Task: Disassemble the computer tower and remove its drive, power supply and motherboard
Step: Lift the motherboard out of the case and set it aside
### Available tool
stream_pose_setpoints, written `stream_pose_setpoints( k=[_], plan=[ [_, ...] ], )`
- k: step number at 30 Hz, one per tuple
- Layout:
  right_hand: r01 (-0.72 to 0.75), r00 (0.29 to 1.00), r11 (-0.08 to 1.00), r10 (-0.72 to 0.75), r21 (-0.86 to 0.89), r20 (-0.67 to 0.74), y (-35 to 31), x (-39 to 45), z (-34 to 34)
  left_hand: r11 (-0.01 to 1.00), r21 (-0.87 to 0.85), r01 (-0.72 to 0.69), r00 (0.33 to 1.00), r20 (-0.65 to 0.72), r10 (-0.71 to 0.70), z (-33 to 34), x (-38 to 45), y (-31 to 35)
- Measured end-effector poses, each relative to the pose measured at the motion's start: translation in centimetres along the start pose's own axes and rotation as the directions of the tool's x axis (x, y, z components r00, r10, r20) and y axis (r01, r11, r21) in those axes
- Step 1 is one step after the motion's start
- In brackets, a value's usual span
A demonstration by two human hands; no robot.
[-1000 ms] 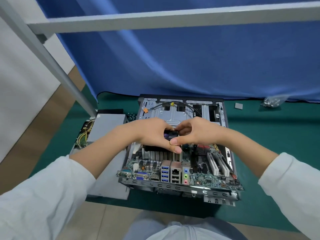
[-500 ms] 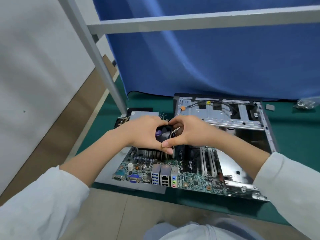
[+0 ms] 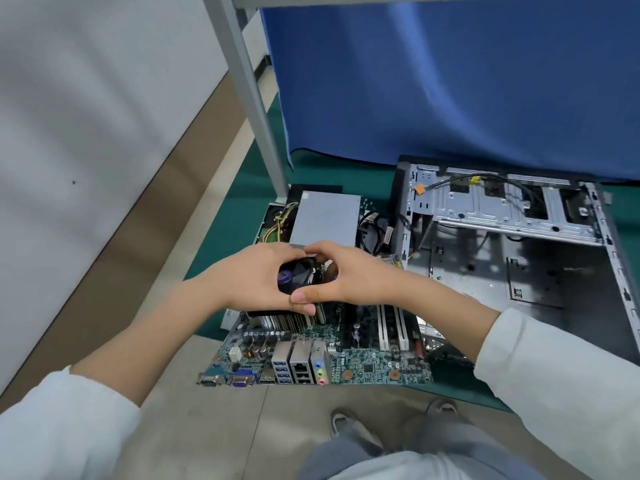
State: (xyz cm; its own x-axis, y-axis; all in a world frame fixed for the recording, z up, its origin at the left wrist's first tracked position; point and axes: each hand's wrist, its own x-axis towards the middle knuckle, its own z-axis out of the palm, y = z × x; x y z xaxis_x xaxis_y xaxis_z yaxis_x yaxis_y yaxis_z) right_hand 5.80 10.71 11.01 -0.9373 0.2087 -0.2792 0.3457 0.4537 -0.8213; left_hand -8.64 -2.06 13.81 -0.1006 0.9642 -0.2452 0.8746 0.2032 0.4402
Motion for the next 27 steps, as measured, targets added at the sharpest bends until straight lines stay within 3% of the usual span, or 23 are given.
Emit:
stream_pose_setpoints(
  k=[6, 12, 20, 23, 27],
  plan=[
    [0.019, 0.997, 0.999, -0.022, 0.051, 0.074, 0.2, 1.0, 2.2, 0.994, 0.103, -0.037, 0.999, 0.041, 0.033, 1.2, -1.2, -1.3],
    [-0.023, 0.997, 0.987, 0.011, 0.159, 0.073, 1.2, 1.6, 5.4, 0.997, 0.075, -0.017, 0.996, 0.091, 0.011, 2.7, -1.9, -3.1],
    [-0.14, 0.96, 0.99, 0.127, 0.033, 0.248, 4.8, 1.4, 8.0, 0.993, 0.119, 0.004, 0.992, 0.127, -0.019, 9.8, 0.1, -4.5],
    [-0.172, 0.955, 0.981, 0.189, -0.092, 0.228, 5.4, 1.7, 9.6, 0.995, 0.091, 0.028, 0.991, 0.129, -0.04, 11.5, 0.1, -5.4],
    [-0.207, 0.957, 0.972, 0.226, -0.116, 0.184, 5.7, 2.7, 10.7, 0.999, 0.028, 0.025, 0.994, 0.11, -0.028, 12.8, 0.1, -6.0]
  ],
)
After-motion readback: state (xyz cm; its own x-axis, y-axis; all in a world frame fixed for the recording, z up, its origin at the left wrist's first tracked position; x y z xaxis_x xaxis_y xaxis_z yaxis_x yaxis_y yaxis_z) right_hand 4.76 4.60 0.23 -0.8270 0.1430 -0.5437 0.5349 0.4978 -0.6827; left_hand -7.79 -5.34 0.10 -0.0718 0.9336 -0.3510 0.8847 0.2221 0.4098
